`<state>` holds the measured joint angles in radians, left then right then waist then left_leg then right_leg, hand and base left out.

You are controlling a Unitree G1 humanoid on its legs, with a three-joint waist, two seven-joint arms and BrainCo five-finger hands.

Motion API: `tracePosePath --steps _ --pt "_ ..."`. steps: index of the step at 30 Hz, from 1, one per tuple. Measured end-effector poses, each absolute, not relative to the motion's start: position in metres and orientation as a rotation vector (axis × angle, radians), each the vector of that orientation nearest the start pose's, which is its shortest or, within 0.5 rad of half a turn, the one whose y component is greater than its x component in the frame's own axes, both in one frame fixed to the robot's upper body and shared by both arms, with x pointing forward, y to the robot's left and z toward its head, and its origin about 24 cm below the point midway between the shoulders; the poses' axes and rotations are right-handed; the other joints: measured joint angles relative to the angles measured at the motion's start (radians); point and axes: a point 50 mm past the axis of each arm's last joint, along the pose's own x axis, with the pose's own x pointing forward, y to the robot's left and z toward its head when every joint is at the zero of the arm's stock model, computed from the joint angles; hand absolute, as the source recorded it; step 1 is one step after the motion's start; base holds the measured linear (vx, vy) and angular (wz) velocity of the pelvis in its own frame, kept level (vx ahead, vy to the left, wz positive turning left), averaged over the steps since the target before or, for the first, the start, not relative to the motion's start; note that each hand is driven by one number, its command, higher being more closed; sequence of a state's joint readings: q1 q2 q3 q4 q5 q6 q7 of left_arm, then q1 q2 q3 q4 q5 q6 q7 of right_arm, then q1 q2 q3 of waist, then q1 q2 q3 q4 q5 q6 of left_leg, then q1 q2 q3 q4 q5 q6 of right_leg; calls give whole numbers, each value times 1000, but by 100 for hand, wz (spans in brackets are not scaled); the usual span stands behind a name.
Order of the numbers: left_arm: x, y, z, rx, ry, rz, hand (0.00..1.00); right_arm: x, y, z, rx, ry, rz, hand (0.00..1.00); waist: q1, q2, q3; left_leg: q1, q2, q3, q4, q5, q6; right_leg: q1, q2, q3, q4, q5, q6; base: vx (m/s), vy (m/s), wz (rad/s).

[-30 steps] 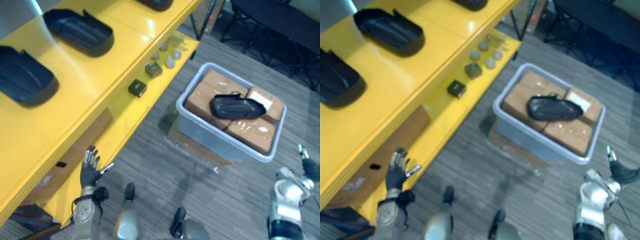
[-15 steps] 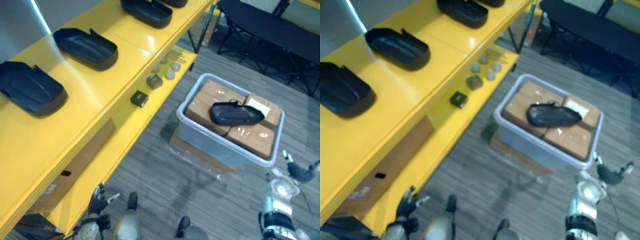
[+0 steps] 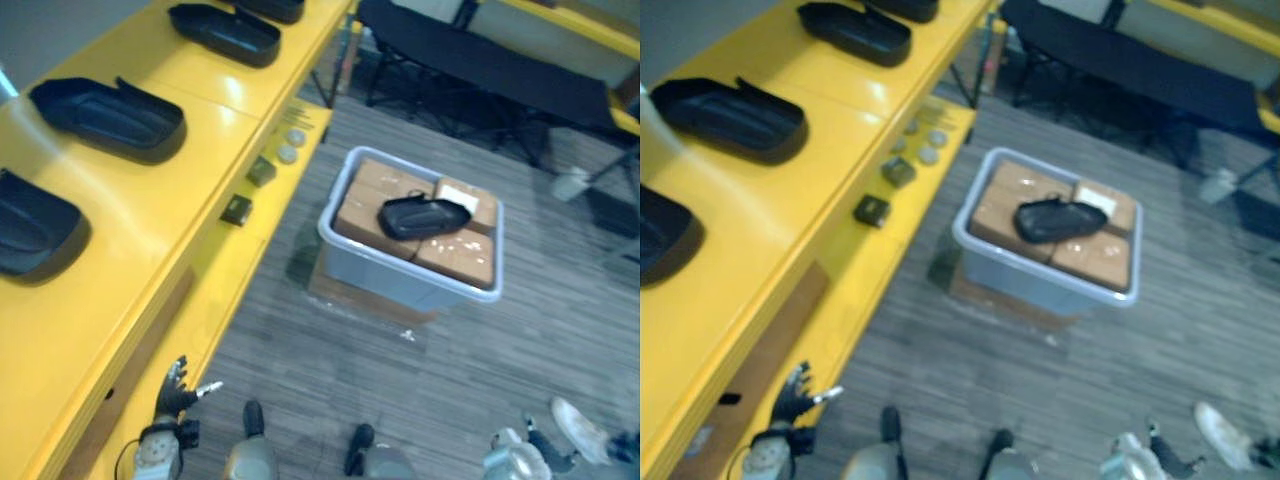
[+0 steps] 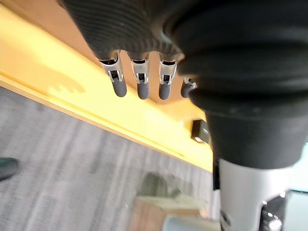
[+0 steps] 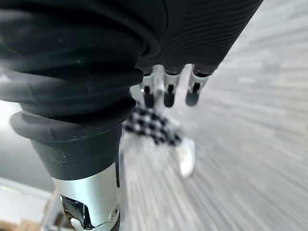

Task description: Walk over and take plastic housings, then place them on the shelf

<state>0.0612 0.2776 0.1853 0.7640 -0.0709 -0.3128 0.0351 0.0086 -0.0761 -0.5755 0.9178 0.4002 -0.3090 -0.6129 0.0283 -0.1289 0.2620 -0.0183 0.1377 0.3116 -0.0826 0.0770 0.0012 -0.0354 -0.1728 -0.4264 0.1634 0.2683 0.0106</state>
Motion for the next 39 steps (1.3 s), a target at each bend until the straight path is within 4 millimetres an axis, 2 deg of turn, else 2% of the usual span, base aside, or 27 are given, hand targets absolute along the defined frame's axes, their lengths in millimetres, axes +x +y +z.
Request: tracePosePath --steps 3,5,6,9,11,12,15,16,17,18,19,20,22,23,25,27,29,30,32,34,35,36,37,38,39 --pt "170 276 -84 162 507 330 0 114 -283 -116 308 611 -1302 0 19 -32 -21 -12 -14 62 2 0 -7 4 12 -16 -119 21 26 33 41 -63" --pt "167 271 -88 140 526 329 0 122 -276 -117 322 607 -1223 0 18 -37 -24 -17 -35 89 2 4 -5 6 4 -15 -170 10 37 53 -97 -55" --pt "140 238 -122 -34 687 368 0 115 -257 -131 325 690 -964 0 17 -6 -18 54 -92 104 2 -2 -40 70 -47 -10 -171 -193 96 49 -250 -51" --pt "124 225 -132 -72 752 373 0 110 -253 -135 318 715 -887 0 18 22 -31 60 -79 53 2 -1 -44 73 -28 -7 -166 -212 100 25 -161 -12" --pt "113 228 -137 -85 792 405 0 109 -246 -138 304 744 -844 0 32 27 -34 69 -78 50 2 -4 -49 79 -27 -3 -169 -218 100 0 -29 -5" --pt "104 233 -141 -110 824 455 0 110 -242 -140 297 757 -799 0 45 16 -39 72 -86 46 5 -19 -51 79 -34 4 -168 -223 108 26 34 -19" --pt "77 244 -148 -124 925 535 0 111 -230 -145 305 809 -726 0 57 -12 -36 29 -125 -64 154 -133 -26 52 -76 40 -60 -295 129 45 93 -11" --pt "68 246 -150 -112 956 538 0 111 -226 -147 310 827 -708 0 56 -23 -37 -23 -132 -91 276 -205 -15 35 -101 43 3 -325 150 74 163 32" --pt "65 248 -150 -107 964 537 0 104 -226 -149 298 856 -701 0 48 -19 -31 -79 -115 -114 399 -281 -8 18 -113 40 80 -334 147 77 146 34" --pt "65 248 -150 -108 965 540 0 105 -226 -150 294 862 -694 0 51 -6 -21 -99 -100 -125 452 -314 -5 -3 -113 45 144 -329 141 74 203 26" --pt "64 250 -150 -98 967 543 0 110 -223 -150 292 868 -674 0 53 30 2 -116 -63 -146 527 -357 3 -52 -107 56 285 -290 90 31 260 13" --pt "62 254 -149 -81 970 545 0 113 -218 -151 291 878 -651 0 56 49 14 -113 -42 -146 545 -360 8 -90 -107 73 352 -274 80 49 289 10" --pt "63 262 -145 -62 956 555 0 109 -212 -154 291 910 -632 0 68 41 9 -98 -34 -144 544 -370 11 -104 -108 77 327 -307 86 87 144 9" --pt "67 267 -143 -49 941 555 0 110 -212 -154 291 911 -634 0 69 37 7 -93 -32 -150 536 -372 9 -104 -94 77 253 -309 85 123 30 18" --pt "87 268 -138 -45 887 533 0 118 -212 -152 303 886 -636 0 69 39 8 -92 -26 -167 525 -377 0 -112 -80 93 103 -297 100 105 1 15" --pt "106 267 -133 -42 847 508 0 116 -212 -152 306 886 -637 0 69 44 11 -91 -18 -202 528 -391 -12 -117 -78 136 6 -281 114 130 -147 38" --pt "123 264 -129 -37 811 478 0 108 -215 -153 314 880 -647 0 67 53 17 -90 0 -264 548 -421 -36 -119 -66 188 -38 -282 116 152 -265 82" --pt "132 262 -127 -31 796 460 0 98 -215 -155 309 887 -650 0 63 48 14 -84 16 -322 565 -448 -75 -120 -54 243 -25 -283 116 166 -346 95" --pt "138 258 -126 -20 785 435 0 89 -216 -156 298 897 -651 0 63 31 14 -73 21 -377 566 -464 -112 -125 -61 244 35 -288 109 168 -360 97" --pt "127 254 -130 -50 804 465 0 95 -214 -155 285 882 -610 0 69 -3 -3 -22 41 -386 499 -453 -154 -159 -60 231 123 -296 131 315 -564 60" --pt "117 245 -136 -138 830 508 0 108 -219 -150 222 847 -554 0 56 21 -9 -12 77 -406 503 -416 -159 -164 -21 208 168 -315 132 380 -600 38" --pt "115 238 -139 -165 843 507 0 116 -222 -147 196 822 -534 0 50 27 -12 -50 84 -415 542 -369 -135 -169 -12 199 172 -328 114 326 -461 38" --pt "113 233 -140 -204 839 532 0 128 -227 -139 131 767 -484 0 53 40 -7 -133 83 -414 643 -253 -99 -153 1 184 139 -327 93 318 -491 23" --pt "108 232 -142 -198 859 540 0 137 -233 -132 74 720 -449 0 57 58 5 -186 82 -410 736 -178 -117 -92 19 174 66 -314 73 314 -487 12" --pt "101 230 -145 -200 878 547 0 139 -235 -130 47 712 -433 0 58 57 8 -189 75 -409 756 -197 -135 -61 28 175 36 -309 67 309 -423 -7"
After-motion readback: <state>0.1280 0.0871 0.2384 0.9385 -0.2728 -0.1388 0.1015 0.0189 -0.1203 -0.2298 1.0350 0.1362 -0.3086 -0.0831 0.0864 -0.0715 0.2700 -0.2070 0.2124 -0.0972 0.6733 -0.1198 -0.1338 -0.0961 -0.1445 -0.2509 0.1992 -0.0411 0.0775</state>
